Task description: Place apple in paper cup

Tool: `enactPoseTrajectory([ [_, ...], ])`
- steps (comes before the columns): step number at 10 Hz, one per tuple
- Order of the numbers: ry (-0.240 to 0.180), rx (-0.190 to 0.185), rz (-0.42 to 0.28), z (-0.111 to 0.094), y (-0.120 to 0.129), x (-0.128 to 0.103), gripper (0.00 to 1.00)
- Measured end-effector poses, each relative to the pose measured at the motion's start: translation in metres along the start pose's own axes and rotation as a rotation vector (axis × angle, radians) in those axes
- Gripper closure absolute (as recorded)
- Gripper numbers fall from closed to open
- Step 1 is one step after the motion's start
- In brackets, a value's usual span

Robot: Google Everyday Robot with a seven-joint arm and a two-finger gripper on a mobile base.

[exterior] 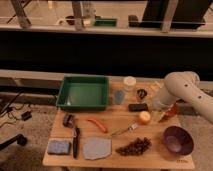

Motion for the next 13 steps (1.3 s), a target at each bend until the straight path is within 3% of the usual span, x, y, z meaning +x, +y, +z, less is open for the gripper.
enactPoseTrajectory([
  [8,-0.005,-0.019,-0.005,0.006,0.000,-0.004,0.20],
  [13,0.025,-0.024,-0.004,0.045,0.011,0.008,0.20],
])
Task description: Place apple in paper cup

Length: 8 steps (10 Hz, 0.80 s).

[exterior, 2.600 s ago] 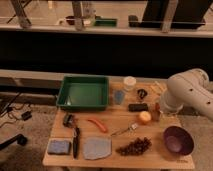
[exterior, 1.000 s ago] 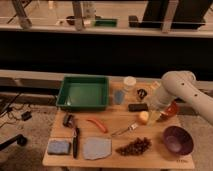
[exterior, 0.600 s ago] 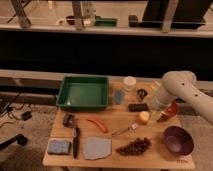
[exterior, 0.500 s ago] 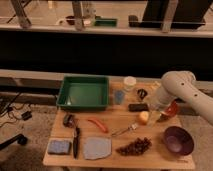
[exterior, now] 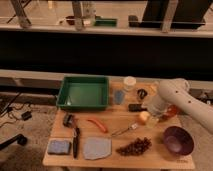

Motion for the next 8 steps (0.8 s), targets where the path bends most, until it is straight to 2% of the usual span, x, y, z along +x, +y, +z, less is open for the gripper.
enactPoseTrajectory([
  [5,0.023,0.010,-0.012,0.022,0.002,0.012,0.20],
  [8,0.037,0.039,-0.023,0.025,-0.007,0.018,0.20],
])
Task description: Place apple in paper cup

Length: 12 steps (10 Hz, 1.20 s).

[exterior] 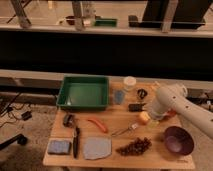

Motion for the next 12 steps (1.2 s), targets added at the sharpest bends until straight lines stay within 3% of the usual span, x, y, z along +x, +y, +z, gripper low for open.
enactPoseTrajectory([
  [4,0.016,0.012,0.010,0.010,-0.006,0.013,0.20],
  [12,0.001,0.007,0.040,0.032,-0.025,0.023,0.20],
])
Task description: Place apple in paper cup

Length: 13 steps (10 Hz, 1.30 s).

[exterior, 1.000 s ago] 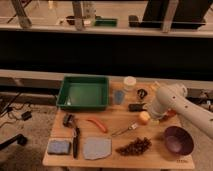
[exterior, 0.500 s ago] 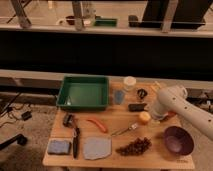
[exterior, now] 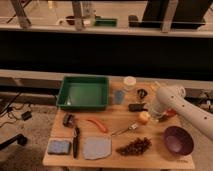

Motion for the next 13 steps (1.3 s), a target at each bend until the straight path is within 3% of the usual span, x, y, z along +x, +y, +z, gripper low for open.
enactPoseTrajectory([
  [6,-0.008,-0.005,0.008,0.005,-0.004,0.002,0.22],
  [8,-0.014,-0.011,0.011,0.008,-0.003,0.001,0.38],
  [11,-0.022,-0.024,0.017,0.013,0.001,0.002,0.43],
  [13,-0.027,-0.036,0.018,0.017,0.003,0.000,0.57],
])
